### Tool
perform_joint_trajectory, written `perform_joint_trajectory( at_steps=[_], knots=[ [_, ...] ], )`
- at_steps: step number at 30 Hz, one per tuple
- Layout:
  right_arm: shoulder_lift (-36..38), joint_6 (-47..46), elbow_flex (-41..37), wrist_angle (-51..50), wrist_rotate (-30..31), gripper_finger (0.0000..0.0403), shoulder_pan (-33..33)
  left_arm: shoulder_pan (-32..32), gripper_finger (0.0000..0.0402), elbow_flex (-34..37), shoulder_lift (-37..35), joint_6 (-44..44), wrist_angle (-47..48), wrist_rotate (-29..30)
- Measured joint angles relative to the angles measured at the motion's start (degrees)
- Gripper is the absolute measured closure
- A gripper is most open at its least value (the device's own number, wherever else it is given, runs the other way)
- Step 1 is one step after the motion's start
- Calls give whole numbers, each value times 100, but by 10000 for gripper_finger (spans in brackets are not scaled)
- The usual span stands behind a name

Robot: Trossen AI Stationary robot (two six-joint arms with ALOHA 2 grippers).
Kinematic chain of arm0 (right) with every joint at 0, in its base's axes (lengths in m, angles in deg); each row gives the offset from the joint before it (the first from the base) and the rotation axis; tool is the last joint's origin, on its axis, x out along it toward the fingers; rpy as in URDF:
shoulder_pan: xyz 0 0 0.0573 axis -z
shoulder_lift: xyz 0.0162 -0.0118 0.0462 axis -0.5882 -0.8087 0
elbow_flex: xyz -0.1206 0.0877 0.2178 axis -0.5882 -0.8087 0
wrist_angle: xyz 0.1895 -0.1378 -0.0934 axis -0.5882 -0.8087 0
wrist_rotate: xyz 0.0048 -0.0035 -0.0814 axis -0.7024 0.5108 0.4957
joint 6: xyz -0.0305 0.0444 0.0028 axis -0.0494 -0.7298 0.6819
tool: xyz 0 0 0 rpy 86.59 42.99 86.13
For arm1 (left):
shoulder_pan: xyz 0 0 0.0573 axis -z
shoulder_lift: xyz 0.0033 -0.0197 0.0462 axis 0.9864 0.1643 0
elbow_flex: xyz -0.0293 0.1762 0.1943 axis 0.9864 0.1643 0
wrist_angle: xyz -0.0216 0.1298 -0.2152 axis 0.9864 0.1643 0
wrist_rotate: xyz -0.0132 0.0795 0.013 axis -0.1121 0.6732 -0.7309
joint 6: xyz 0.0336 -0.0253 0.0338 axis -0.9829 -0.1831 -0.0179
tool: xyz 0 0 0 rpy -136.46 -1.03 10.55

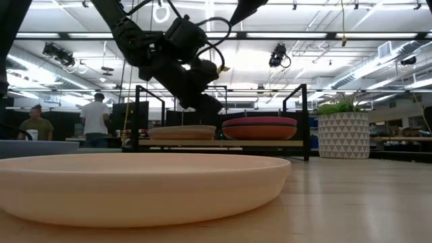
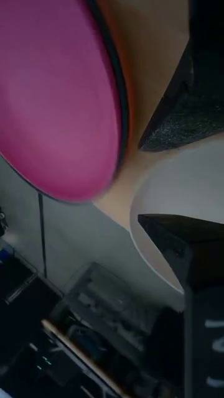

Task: Place and stack plates onto a shelf
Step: Stack the gray plate on top of the brown plate on the shelf, then stack the light blue plate on top of the gray plate on the shelf

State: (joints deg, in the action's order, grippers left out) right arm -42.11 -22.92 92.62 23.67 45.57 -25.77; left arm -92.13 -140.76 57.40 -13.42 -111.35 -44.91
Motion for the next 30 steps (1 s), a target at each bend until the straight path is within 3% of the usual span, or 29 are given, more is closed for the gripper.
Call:
perform_joint_trajectory(
  at_steps=[9,16,23,30],
  knots=[
    [0,-40,0,-7,-293,246,-7,-297,222,6,391,186,-61,-125],
    [0,-17,0,-18,-267,246,11,155,222,-14,-415,-599,1,388],
    [86,-257,-80,-294,-232,251,-34,753,222,-15,-1284,-61,1828,-3],
    [776,-537,-1401,675,-230,261,-237,1478,222,-7,-2038,1199,3701,7]
  ],
)
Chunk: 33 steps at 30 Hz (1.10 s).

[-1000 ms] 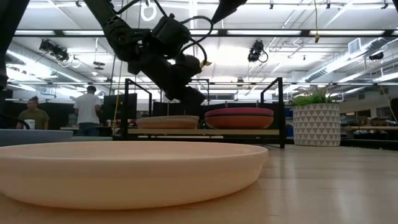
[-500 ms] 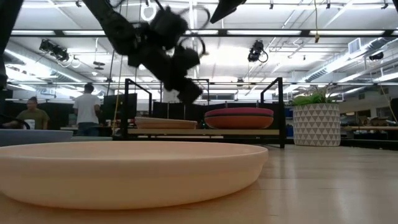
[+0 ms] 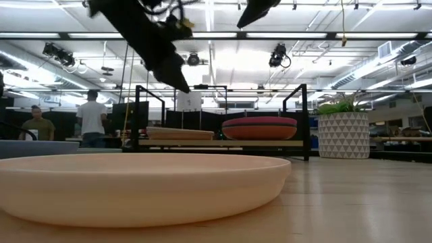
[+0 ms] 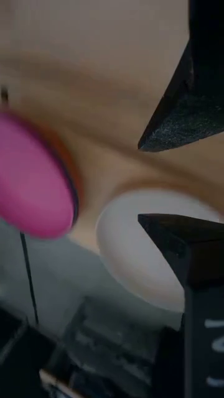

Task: Place and stack plates onto a shelf
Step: Stack the light blue plate on top of the gray plate on the shelf

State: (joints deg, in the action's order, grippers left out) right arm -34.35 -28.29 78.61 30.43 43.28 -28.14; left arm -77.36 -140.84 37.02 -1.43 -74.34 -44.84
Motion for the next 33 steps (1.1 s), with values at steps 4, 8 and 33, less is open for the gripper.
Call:
perform_joint_trajectory(
  at_steps=[4,8,33],
  knots=[
    [488,-80,-1059,877,0,266,-102,484,222,0,-328,412,664,-485],
    [893,-379,-1977,1690,0,268,-175,812,222,1,-485,1058,1192,-1615],
    [1313,-1220,-5807,6519,486,268,-1772,1266,223,380,-105,4528,3537,-1968]
  ],
)
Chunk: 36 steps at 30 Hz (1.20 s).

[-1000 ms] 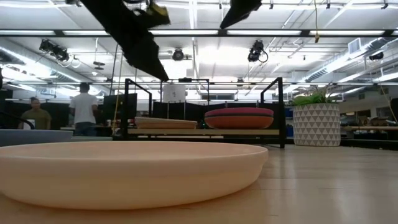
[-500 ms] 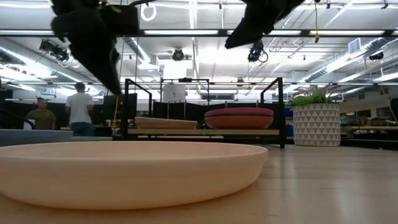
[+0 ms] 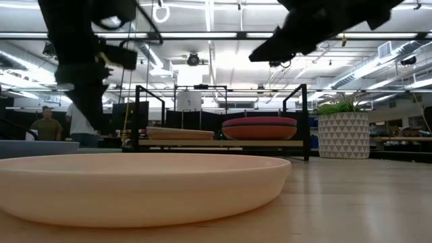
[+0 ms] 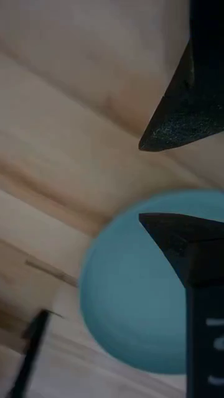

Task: Place and stack plates onto a shelf
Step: Stack the light blue plate on top of the gray plate on the shelf

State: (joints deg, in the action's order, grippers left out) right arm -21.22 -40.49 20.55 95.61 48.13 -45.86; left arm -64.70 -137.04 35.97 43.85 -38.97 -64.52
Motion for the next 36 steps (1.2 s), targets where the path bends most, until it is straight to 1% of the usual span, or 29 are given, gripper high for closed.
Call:
perform_joint_trajectory(
  at_steps=[2,4,7,9,12,15,18,21,24,28,29,31,36],
  knots=[
    [0,12,-174,165,77,268,-126,-164,228,201,-22,-5,-44,-10],
    [0,14,-314,340,204,268,-249,-338,233,353,-63,-39,-296,-82],
    [0,-61,-505,508,402,268,-424,-576,241,621,-66,-189,-772,-375],
    [0,-112,-705,811,470,268,-530,-705,245,804,-66,-239,-1094,-506],
    [0,-110,-1049,1342,531,268,-698,-892,246,1010,-63,-180,-1090,-454],
    [0,-105,-1322,1741,548,268,-829,-984,247,1059,-63,-170,-1125,-433],
    [0,-100,-1533,2002,551,268,-901,-1011,255,1061,-63,-184,-1133,-587],
    [0,-92,-1632,2030,557,268,-930,-1065,279,1061,-63,-150,-1123,-838],
    [0,-90,-1696,2031,570,268,-930,-1068,316,1062,-63,84,-1116,-1128],
    [0,-78,-1776,2034,568,268,-930,-1065,381,1052,-66,281,-1150,-1510],
    [0,-50,-1807,2034,568,268,-930,-1065,387,1019,-66,259,-1135,-1612],
    [-2,57,-1863,2034,568,268,-930,-1057,386,874,-66,112,-1075,-1962],
    [-2,195,-1975,2192,566,268,-929,-1046,385,138,-66,-629,-995,-2679]
  ],
)
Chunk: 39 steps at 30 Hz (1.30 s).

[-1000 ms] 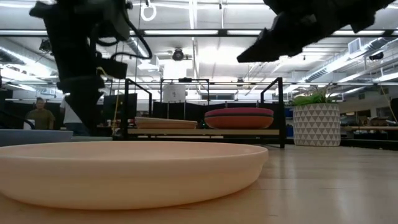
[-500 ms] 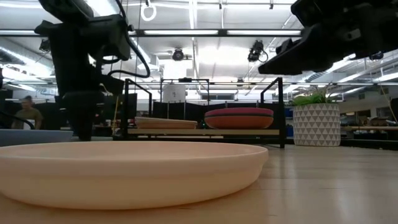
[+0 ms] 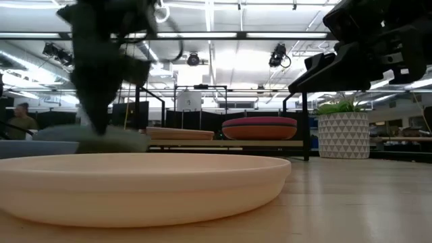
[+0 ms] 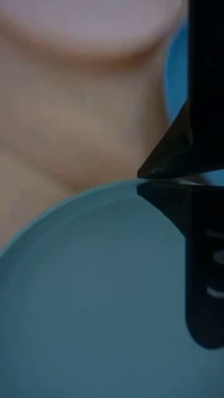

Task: Place and stack plates onto a shelf
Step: Stack the light blue plate on top of the gray plate on the shelf

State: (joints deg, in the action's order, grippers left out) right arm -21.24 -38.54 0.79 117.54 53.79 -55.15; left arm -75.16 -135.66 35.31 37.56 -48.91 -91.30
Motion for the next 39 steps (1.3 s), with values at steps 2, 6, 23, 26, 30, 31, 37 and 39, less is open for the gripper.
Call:
perform_joint_trajectory(
  at_steps=[2,6,23,26,30,31,37,39],
  knots=[
    [0,6,-8,8,-1,268,1,0,386,-348,0,-468,-28,-157],
    [0,47,-8,-38,-2,268,1,2,387,-856,2,-1427,-449,-34],
    [-2,14,-8,-31,-13,268,-1,-1254,384,-1196,396,-4524,-1627,2374],
    [-2,-10,-8,-38,-15,268,-1,-1706,385,-1184,647,-4675,-1596,2244],
    [-2,-32,-8,-39,-15,268,-6,-2096,385,-1180,857,-4826,-1564,2003],
    [-2,-33,-8,-39,-15,268,-6,-2146,384,-1180,891,-4841,-1519,1976],
    [-2,-45,-143,125,-17,268,-6,-2215,333,-1180,921,-4794,-1461,1954],
    [-3,-90,-227,272,-18,268,-6,-2179,304,-1180,866,-4776,-1448,1956]
  ],
)
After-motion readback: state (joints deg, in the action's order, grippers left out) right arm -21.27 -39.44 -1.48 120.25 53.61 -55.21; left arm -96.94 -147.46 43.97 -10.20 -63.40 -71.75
